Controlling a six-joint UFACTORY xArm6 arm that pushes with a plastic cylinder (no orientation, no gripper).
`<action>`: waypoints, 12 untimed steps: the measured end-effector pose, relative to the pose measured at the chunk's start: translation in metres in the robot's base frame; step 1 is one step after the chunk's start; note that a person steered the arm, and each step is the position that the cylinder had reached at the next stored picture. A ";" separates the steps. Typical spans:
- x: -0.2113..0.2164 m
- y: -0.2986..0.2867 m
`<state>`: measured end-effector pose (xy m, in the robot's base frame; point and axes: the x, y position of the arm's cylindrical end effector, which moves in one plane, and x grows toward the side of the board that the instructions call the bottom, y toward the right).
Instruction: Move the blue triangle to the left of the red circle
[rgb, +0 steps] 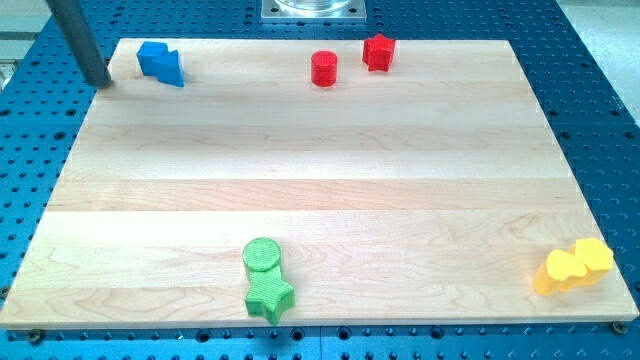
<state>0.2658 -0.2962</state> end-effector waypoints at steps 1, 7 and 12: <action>-0.030 0.030; 0.016 0.147; 0.072 0.168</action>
<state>0.3376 -0.1280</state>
